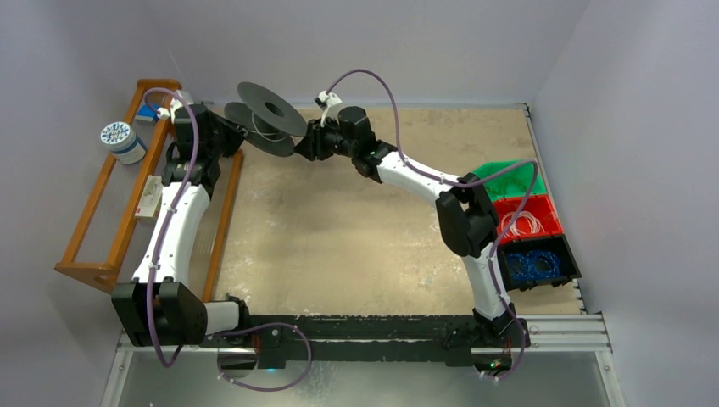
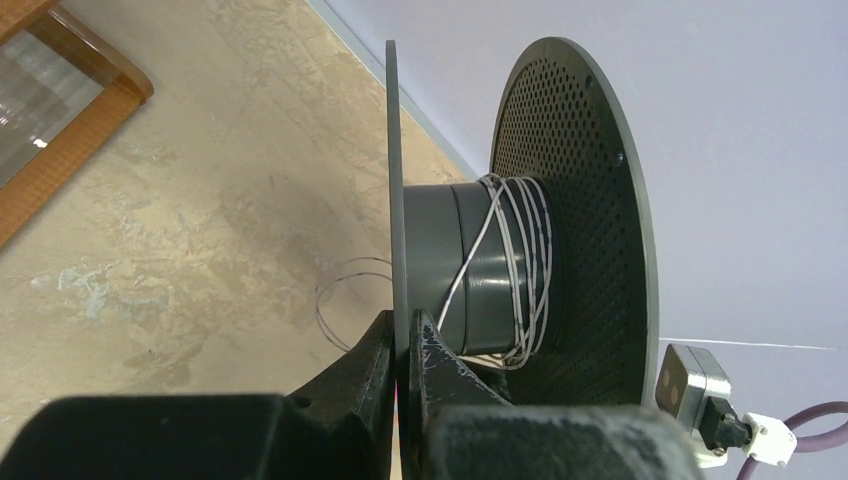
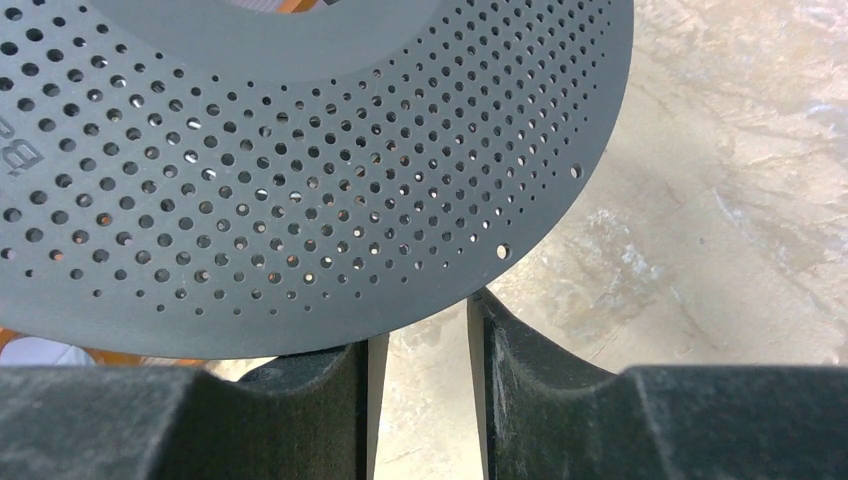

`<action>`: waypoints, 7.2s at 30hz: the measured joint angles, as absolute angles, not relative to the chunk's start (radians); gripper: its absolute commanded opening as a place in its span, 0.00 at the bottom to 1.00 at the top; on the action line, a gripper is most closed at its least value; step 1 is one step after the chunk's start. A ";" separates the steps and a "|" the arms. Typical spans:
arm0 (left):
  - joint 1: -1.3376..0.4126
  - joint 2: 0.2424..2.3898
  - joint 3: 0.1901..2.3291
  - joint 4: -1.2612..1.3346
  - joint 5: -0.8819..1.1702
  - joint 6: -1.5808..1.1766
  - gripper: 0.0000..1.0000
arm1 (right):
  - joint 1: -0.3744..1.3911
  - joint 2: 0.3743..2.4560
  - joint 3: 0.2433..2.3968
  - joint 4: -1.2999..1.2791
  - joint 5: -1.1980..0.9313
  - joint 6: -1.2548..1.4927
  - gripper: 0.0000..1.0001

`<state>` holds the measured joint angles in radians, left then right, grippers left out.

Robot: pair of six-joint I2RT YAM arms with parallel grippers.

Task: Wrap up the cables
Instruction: Wrap the cable around the cable reel.

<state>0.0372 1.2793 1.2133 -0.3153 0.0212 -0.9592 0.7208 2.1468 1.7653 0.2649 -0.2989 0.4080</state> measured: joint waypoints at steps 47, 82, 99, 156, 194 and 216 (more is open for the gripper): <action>0.010 1.279 1.211 -0.135 0.389 -0.917 0.00 | 0.500 2.005 1.232 1.052 -0.817 0.891 0.57; 0.011 1.279 1.163 -0.047 0.424 -1.007 0.00 | 0.596 2.078 1.335 0.981 -0.711 0.560 0.59; 0.011 1.279 1.163 -0.046 0.424 -1.011 0.00 | 0.596 2.041 1.269 1.003 -0.702 0.481 0.62; 0.012 1.277 1.206 -0.144 0.405 -0.841 0.00 | 0.451 1.960 1.364 0.596 -0.731 0.155 0.11; -0.102 1.303 1.325 -0.509 0.539 0.095 0.00 | 0.248 2.064 1.819 -0.373 -0.962 -0.294 0.00; -0.425 1.429 1.241 -0.457 -0.082 0.122 0.00 | 0.379 1.967 1.886 -0.350 -1.121 -0.182 0.00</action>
